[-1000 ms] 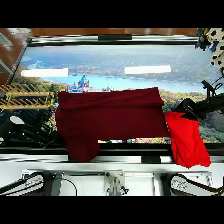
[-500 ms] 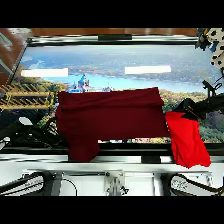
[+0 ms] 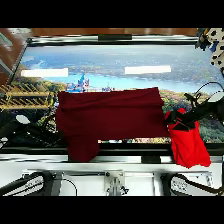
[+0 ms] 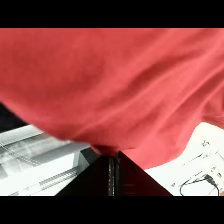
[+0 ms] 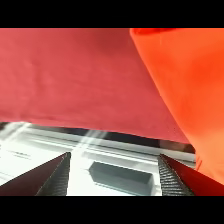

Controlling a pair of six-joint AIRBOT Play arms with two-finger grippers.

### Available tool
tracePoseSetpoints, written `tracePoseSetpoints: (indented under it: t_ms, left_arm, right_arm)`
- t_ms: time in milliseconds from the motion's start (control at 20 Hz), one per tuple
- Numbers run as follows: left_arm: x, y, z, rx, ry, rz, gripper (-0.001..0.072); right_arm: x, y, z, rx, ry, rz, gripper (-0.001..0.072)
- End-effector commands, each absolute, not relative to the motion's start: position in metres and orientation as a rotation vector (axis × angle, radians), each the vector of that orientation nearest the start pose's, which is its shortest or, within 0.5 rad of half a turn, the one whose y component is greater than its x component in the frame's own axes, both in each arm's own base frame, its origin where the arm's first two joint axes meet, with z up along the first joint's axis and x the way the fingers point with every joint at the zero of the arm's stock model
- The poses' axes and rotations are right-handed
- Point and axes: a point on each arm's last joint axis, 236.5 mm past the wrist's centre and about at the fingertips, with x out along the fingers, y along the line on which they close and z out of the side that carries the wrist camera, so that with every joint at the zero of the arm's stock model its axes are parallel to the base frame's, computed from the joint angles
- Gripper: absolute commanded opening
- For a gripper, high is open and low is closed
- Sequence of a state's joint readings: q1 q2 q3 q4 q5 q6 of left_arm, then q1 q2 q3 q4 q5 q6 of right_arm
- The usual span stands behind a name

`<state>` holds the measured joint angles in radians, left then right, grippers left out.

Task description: Fold the shirts.

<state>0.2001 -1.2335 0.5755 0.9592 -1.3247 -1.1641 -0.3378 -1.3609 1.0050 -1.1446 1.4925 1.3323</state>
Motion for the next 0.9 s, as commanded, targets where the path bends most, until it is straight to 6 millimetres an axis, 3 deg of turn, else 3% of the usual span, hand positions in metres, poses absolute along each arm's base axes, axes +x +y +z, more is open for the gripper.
tracePoseSetpoints:
  t_ms: [0, 100, 200, 700, 850]
  left_arm:
    - [0.203, -0.092, -0.077, -0.551, 1.670, -0.478, 0.0030]
    - [0.204, -0.092, -0.074, -0.545, 1.659, -0.479, 0.0030]
    - [0.201, -0.093, -0.073, -0.547, 1.668, -0.487, 0.0030]
    - [0.195, -0.096, -0.069, -0.556, 1.692, -0.508, 0.0030]
    - [0.195, -0.096, -0.069, -0.557, 1.692, -0.507, 0.0030]
  right_arm:
    - [0.261, 0.018, -0.059, 0.495, 1.748, 0.237, 0.0676]
    - [0.250, 0.016, -0.068, 0.437, 1.788, 0.230, 0.0676]
    - [0.241, 0.001, -0.075, 0.381, 1.822, 0.168, 0.0676]
    - [0.257, -0.008, -0.101, 0.423, 1.800, 0.060, 0.0647]
    - [0.266, -0.007, -0.102, 0.448, 1.762, 0.040, 0.0596]
